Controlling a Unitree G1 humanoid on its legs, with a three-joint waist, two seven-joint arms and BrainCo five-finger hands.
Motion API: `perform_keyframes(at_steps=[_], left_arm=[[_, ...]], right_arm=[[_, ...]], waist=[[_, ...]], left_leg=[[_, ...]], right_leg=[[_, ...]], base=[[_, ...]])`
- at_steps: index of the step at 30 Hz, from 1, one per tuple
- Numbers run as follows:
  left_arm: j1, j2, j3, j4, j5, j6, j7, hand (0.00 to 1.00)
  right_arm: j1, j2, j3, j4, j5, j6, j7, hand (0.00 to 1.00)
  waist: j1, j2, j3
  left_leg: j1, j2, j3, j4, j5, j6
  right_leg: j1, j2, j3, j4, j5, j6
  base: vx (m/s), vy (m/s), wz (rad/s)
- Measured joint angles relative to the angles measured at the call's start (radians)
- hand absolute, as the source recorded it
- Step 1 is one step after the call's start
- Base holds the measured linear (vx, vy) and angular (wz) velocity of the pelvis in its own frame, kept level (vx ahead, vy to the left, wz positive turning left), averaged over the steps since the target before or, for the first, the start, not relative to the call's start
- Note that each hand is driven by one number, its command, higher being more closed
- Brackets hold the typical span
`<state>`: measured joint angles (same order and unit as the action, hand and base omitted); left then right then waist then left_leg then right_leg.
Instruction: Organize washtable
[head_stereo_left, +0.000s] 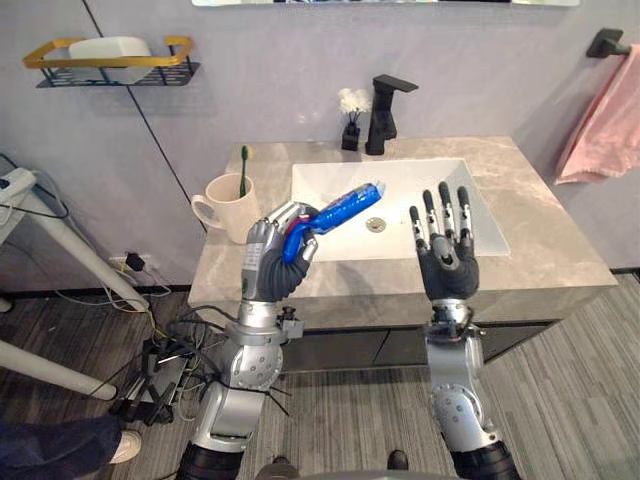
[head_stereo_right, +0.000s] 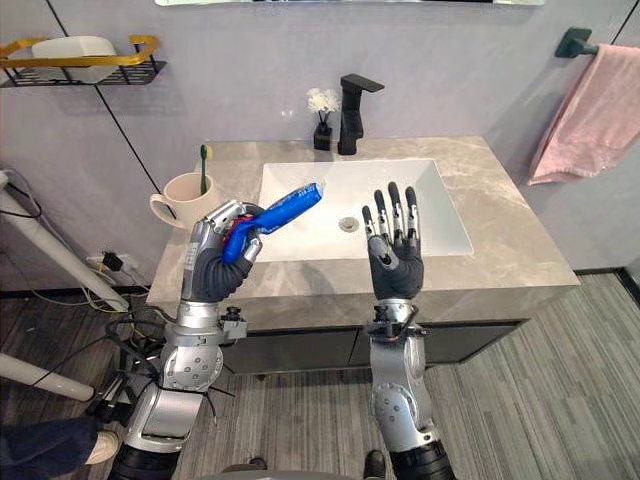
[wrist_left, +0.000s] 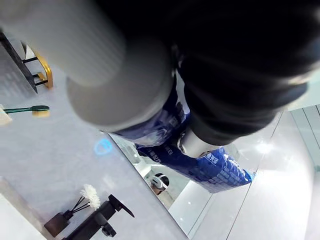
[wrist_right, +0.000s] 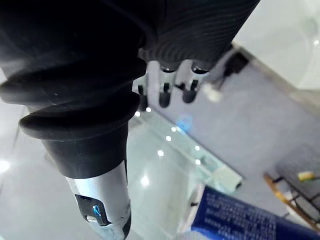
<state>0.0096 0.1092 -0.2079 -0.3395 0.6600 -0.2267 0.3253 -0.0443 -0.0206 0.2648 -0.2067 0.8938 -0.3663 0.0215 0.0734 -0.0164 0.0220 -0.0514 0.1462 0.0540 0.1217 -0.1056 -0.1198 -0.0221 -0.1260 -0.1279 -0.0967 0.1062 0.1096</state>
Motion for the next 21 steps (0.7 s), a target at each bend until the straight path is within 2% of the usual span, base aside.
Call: perform_keyframes(at_steps=[4,6,11,18,21], left_arm=[[-0.001,0.018,-0.038,0.028,-0.020,-0.001,-0.021,1.00],[-0.002,0.023,-0.068,0.039,-0.021,-0.002,-0.038,1.00],[-0.002,0.033,-0.111,0.041,-0.022,-0.005,-0.049,1.00],[-0.013,0.034,-0.115,0.066,-0.035,-0.009,-0.056,1.00],[-0.017,0.035,-0.117,0.066,-0.039,-0.009,-0.053,1.00]], right_arm=[[-0.034,-0.008,0.020,0.035,0.092,-0.001,0.000,0.00],[-0.050,-0.007,0.030,0.038,0.126,-0.004,0.000,0.00],[-0.100,-0.008,0.079,0.038,0.145,-0.007,0.002,0.00],[-0.110,-0.007,0.152,0.038,0.209,-0.004,0.004,0.00],[-0.110,-0.008,0.166,0.038,0.215,0.002,0.004,0.00]], waist=[[0.007,-0.018,-0.011],[0.024,-0.025,-0.013],[0.025,-0.038,-0.014],[0.027,-0.080,-0.014],[0.026,-0.087,-0.014]], left_leg=[[-0.006,-0.007,-0.011,-0.002,0.005,0.003],[-0.006,-0.009,-0.011,-0.003,0.007,0.004],[-0.005,-0.009,-0.017,-0.017,0.018,0.002],[-0.005,-0.009,-0.018,-0.018,0.018,0.001],[-0.006,-0.010,-0.025,-0.018,0.018,0.001]], right_leg=[[0.000,-0.007,-0.009,0.000,0.000,0.000],[0.000,-0.009,-0.009,0.000,0.000,0.000],[-0.001,-0.009,-0.015,0.000,0.000,0.000],[-0.001,-0.009,-0.017,0.000,-0.001,-0.001],[-0.001,-0.009,-0.025,0.006,-0.005,-0.006]], base=[[-0.01,0.002,0.08],[-0.03,0.003,0.01],[-0.01,-0.009,0.03],[0.00,0.000,0.00],[-0.01,-0.007,0.05]])
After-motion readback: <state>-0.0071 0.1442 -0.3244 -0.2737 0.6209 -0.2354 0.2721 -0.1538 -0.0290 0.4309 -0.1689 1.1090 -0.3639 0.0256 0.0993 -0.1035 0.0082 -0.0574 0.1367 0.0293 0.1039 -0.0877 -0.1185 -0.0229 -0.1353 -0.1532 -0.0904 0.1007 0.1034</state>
